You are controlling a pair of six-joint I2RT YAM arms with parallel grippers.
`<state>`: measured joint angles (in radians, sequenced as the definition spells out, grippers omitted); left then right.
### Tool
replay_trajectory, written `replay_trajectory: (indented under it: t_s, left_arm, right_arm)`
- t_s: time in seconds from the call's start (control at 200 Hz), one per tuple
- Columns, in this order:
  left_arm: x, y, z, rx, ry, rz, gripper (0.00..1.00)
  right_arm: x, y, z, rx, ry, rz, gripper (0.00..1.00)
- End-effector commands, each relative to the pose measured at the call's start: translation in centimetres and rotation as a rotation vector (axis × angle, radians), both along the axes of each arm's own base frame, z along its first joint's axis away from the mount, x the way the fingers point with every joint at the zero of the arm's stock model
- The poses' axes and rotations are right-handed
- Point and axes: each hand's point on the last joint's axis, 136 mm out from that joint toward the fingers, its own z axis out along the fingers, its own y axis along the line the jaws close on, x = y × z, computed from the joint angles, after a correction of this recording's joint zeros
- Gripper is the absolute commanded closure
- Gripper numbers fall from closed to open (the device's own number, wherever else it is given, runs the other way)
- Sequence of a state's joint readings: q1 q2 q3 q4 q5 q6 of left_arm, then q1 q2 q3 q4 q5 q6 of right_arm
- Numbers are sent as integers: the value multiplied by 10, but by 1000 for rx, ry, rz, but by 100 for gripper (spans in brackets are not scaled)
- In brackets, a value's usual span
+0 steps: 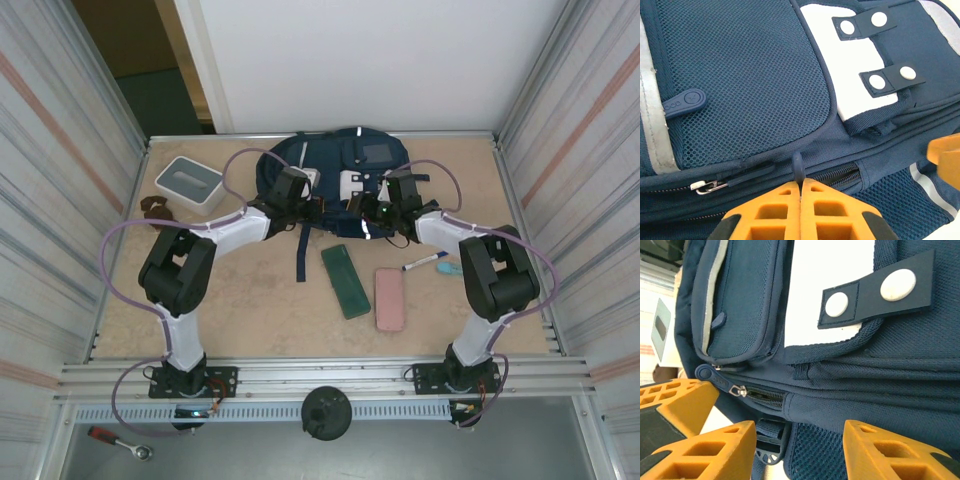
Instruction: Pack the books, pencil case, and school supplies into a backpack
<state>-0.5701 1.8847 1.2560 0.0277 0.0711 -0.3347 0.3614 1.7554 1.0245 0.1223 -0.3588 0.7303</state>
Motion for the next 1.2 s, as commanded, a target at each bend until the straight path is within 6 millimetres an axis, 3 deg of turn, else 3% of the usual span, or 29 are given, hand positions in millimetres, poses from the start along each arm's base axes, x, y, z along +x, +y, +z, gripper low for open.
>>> replay_trajectory:
  t_s: [0.0, 0.24, 0.571, 0.686, 0.947, 1.197]
  left_arm:
    - [0, -1, 9, -27, -13, -11, 100]
    - [-13, 3, 0, -38, 25, -16, 100]
    - [-32, 3, -14, -74, 70, -50, 100]
    - [-35, 4, -9, -69, 57, -62, 91]
    - [-38, 11, 27, -65, -18, -112, 66]
    - [-19, 13, 19, -33, 63, -181, 55]
  right_arm:
    - [4, 16, 7, 42, -4, 43, 55]
    - [8, 32, 11, 59, -6, 89, 61]
    - [7, 36, -13, 48, 46, 107, 61]
    - [5, 35, -17, 38, 51, 108, 61]
    - [5, 29, -22, 27, 56, 103, 61]
    - [5, 22, -24, 34, 60, 93, 61]
